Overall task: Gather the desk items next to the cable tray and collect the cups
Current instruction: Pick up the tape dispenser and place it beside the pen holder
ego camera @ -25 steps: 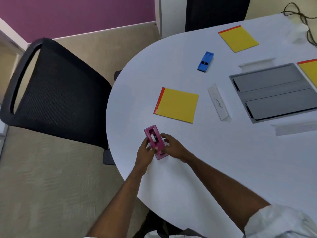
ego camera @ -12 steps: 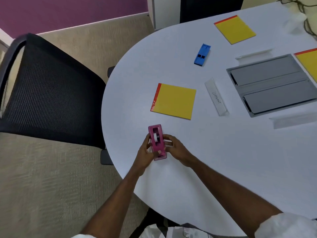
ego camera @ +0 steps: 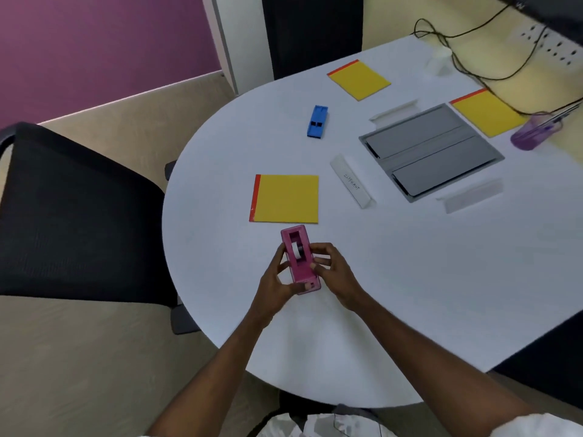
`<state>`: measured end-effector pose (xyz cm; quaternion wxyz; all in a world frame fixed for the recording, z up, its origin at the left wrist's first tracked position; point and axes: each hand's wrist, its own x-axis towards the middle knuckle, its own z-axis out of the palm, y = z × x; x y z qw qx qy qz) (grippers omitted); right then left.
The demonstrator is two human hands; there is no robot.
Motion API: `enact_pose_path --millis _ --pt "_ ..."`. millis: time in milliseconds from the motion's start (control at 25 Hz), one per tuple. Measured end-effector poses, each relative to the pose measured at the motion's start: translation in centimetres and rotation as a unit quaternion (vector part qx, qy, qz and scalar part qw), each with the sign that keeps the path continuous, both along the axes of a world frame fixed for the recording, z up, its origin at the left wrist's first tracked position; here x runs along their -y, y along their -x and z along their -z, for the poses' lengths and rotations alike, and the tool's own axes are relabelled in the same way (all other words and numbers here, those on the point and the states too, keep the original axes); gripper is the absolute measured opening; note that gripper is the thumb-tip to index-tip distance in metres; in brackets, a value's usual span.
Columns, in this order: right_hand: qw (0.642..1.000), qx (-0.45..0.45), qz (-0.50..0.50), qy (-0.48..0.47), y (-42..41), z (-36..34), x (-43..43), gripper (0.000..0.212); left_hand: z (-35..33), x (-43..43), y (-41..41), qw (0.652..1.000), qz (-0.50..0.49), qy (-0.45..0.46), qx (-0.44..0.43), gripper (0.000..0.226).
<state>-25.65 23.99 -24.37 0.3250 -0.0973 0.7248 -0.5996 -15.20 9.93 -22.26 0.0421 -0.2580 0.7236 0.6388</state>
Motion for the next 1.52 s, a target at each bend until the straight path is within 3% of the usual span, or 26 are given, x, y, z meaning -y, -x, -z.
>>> enact_pose_path --millis 360,640,800,960,1160,1280,1400,1520 --pt "0.994 -0.020 0.079 0.077 -1.1 -3.9 -6.2 0.046 -4.3 -2.9 1.6 0.992 0.104 0.010 -0.064 0.103" --pt "0.984 0.059 0.133 0.099 -1.0 -4.9 -12.6 0.087 -6.7 -6.9 3.1 0.978 0.188 -0.006 -0.087 0.100" --pt "0.978 0.064 0.168 0.108 -0.8 -5.9 -16.2 0.088 -7.6 -10.1 4.2 0.971 0.224 -0.007 -0.088 0.098" --pt "0.971 0.051 0.192 0.136 0.4 -7.0 -20.1 0.072 -8.4 -14.3 5.6 0.971 0.216 -0.010 -0.107 0.098" --pt "0.968 0.064 0.192 0.148 2.8 -8.2 -26.4 0.070 -8.8 -21.1 7.6 0.974 0.194 -0.018 -0.119 0.095" --pt "0.962 0.075 0.205 0.164 4.3 -8.3 -30.6 0.067 -8.9 -25.1 9.5 0.976 0.173 -0.055 -0.119 0.073" --pt "0.960 0.071 0.206 0.174 5.8 -8.8 -33.4 0.072 -8.6 -28.4 11.0 0.983 0.086 -0.145 -0.073 0.054" --pt "0.965 0.051 0.207 0.152 6.6 -8.6 -34.9 0.081 -7.9 -30.7 11.6 0.975 0.111 -0.191 -0.004 0.052"
